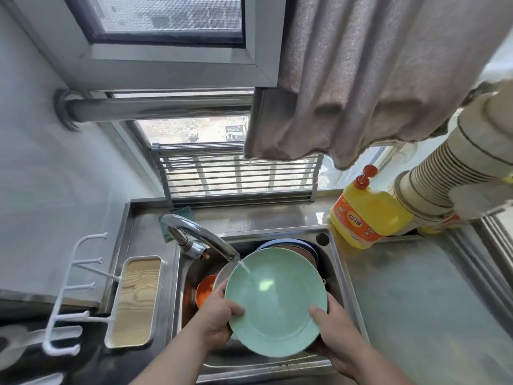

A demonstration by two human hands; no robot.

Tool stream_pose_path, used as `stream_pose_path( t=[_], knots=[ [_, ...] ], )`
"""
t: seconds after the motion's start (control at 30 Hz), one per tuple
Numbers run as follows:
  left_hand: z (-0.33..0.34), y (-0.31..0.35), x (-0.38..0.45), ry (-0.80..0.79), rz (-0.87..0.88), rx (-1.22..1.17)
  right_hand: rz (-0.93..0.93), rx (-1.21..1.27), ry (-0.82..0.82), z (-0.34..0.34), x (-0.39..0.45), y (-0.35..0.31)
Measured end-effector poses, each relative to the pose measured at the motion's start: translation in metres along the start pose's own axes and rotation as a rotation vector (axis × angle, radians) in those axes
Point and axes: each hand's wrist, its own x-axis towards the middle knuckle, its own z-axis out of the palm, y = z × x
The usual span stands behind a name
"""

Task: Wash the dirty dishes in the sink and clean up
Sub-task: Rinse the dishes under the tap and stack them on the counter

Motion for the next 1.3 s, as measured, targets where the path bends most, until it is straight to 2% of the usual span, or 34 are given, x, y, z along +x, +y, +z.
stream_pose_path(
  t=[0.17, 0.3, 0.37, 0.5, 0.77, 0.87, 0.97, 1.1, 1.17, 1.2, 1.3],
  knots=[
    [0.013, -0.001, -0.003, 0.061, 0.046, 0.043, -0.192, -0.108, 0.036, -0.001, 0.0, -0.004],
    [0.014, 0.006, -0.004, 0.093, 0.103, -0.051, -0.224, -0.12, 0.07, 0.01, 0.007, -0.007],
    [0.011, 0.015, -0.005, 0.125, 0.157, -0.085, -0.176, -0.043, 0.063, 0.02, 0.015, -0.008],
    [-0.004, 0.034, -0.018, 0.143, 0.236, -0.035, 0.061, 0.096, -0.005, 0.053, 0.03, -0.01],
    [-0.045, 0.043, -0.055, 0.255, 0.271, 0.096, 0.212, -0.079, -0.105, 0.097, 0.024, -0.006],
    [-0.053, 0.027, -0.054, 0.278, 0.223, 0.07, 0.219, -0.121, -0.118, 0.087, 0.02, -0.003],
    [-0.053, 0.01, -0.048, 0.27, 0.146, -0.028, 0.26, -0.06, -0.098, 0.072, 0.018, -0.003],
    [-0.036, -0.004, -0.043, 0.261, -0.155, -0.256, 0.261, 0.021, -0.071, 0.052, 0.012, -0.01],
    [-0.024, -0.008, -0.041, 0.217, -0.253, -0.348, 0.262, 0.049, -0.075, 0.045, 0.009, -0.017],
    [-0.017, -0.009, -0.041, 0.184, -0.292, -0.38, 0.268, 0.067, -0.071, 0.042, 0.009, -0.021],
    [-0.005, -0.018, -0.035, 0.214, -0.447, -0.397, 0.28, 0.077, -0.006, 0.036, 0.004, -0.036]
  ],
)
